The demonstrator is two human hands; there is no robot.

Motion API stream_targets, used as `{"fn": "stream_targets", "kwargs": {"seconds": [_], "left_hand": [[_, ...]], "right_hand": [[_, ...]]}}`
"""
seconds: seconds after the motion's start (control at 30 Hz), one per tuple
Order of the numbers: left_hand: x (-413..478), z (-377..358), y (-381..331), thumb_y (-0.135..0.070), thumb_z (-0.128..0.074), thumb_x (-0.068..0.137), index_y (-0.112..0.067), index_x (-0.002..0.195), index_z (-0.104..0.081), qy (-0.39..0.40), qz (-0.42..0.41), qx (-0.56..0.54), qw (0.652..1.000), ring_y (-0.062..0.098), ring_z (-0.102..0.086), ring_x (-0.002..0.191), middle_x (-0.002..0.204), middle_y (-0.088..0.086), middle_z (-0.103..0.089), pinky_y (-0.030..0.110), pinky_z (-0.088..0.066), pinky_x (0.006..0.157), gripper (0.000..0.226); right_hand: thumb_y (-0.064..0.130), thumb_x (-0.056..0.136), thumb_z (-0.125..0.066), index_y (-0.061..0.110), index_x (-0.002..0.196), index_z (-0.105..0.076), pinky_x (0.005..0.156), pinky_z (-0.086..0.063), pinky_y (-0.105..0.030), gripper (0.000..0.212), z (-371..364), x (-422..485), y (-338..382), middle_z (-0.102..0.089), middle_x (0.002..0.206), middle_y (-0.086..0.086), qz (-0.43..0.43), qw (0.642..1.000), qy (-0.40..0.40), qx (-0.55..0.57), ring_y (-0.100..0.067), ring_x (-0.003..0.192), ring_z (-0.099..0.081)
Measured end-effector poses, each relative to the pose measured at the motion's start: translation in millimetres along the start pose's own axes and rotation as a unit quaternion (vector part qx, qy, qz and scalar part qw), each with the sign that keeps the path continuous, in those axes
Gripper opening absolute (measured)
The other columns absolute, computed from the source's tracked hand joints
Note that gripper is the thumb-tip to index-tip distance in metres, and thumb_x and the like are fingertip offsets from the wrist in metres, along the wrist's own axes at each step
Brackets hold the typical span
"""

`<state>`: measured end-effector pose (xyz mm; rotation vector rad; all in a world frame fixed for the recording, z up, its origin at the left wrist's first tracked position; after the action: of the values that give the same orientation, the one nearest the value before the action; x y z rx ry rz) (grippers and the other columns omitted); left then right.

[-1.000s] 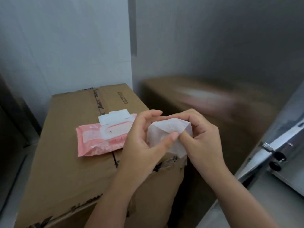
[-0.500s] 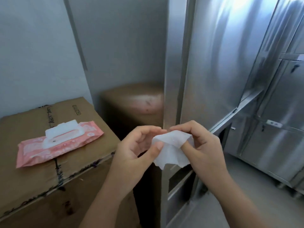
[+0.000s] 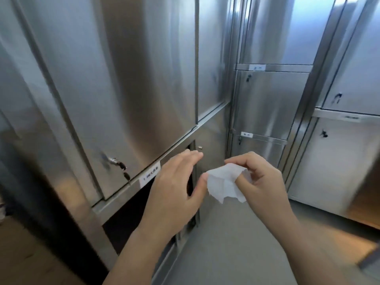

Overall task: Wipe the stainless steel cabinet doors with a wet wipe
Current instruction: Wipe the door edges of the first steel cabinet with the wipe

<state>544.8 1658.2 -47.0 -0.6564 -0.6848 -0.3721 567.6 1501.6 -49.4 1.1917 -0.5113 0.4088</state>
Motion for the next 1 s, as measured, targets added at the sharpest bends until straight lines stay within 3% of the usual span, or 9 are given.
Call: {"fn": "stream_targets", "kwargs": {"seconds": [0.13,0.23,0.4,0.63,0.73,1.0], "left_hand": [[14,-52,-38,-0.037,-0.038,0.089,-0.010,0.122,-0.059,0.056,-0.038,0.041,0.997,0.017,-0.047,0.126,0.126,0.001,-0.058,0.040,-0.033,0.107,0.047],[19,-86,-57,-0.027,-0.050,0.088,-0.009,0.121,-0.060,0.081,-0.045,0.040,0.995,0.022,-0.047,0.127,0.126,0.004,-0.058,0.040,-0.024,0.106,0.039],[30,-137,-83,-0.012,-0.065,0.081,-0.002,0.112,-0.065,0.095,-0.094,0.045,0.990,0.032,-0.054,0.118,0.118,0.012,-0.063,0.055,-0.033,0.098,0.033],[63,-205,-86,-0.005,-0.074,0.075,-0.002,0.109,-0.066,0.121,-0.128,-0.002,0.984,0.031,-0.056,0.116,0.115,0.011,-0.065,0.055,-0.032,0.098,0.035],[86,-232,-75,-0.007,-0.072,0.077,-0.004,0.111,-0.065,0.127,-0.121,-0.034,0.984,0.030,-0.054,0.118,0.118,0.010,-0.064,0.048,-0.027,0.100,0.034],[177,-285,-9,-0.006,-0.071,0.078,-0.003,0.113,-0.064,0.117,-0.110,-0.045,0.986,0.030,-0.054,0.119,0.119,0.011,-0.063,0.053,-0.029,0.101,0.036]], "right_hand": [[-0.009,0.077,-0.055,0.035,0.076,-0.061,0.060,-0.041,-0.011,0.045,66,-15,-29,-0.063,0.079,0.013,-0.035,0.996,-0.058,-0.064,0.001,0.078,-0.056],[-0.010,0.077,-0.055,0.036,0.074,-0.060,0.060,-0.039,-0.008,0.047,109,-29,-48,-0.062,0.080,0.016,-0.071,0.988,-0.100,-0.093,0.004,0.077,-0.055],[-0.007,0.079,-0.056,0.039,0.074,-0.057,0.061,-0.039,-0.004,0.047,152,-40,-71,-0.058,0.076,0.021,-0.099,0.972,-0.145,-0.159,0.010,0.079,-0.053],[0.000,0.080,-0.062,0.046,0.074,-0.051,0.060,-0.043,-0.008,0.048,183,-21,-109,-0.054,0.076,0.026,-0.111,0.945,-0.182,-0.249,0.010,0.084,-0.052],[-0.002,0.079,-0.060,0.046,0.076,-0.051,0.065,-0.042,-0.004,0.049,188,0,-128,-0.053,0.077,0.026,-0.105,0.939,-0.192,-0.266,0.011,0.084,-0.052],[-0.007,0.076,-0.055,0.032,0.076,-0.058,0.061,-0.041,-0.010,0.039,165,110,-186,-0.056,0.078,0.017,-0.121,0.949,-0.164,-0.242,0.007,0.078,-0.052]]}}
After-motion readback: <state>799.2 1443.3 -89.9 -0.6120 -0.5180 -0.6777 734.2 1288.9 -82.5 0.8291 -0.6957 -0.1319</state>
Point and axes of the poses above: each hand's wrist, its own x-axis towards the middle knuckle, its own z-axis out of the back of the hand, y = z × x, the point moved 6 cm from there along x, towards the middle knuckle
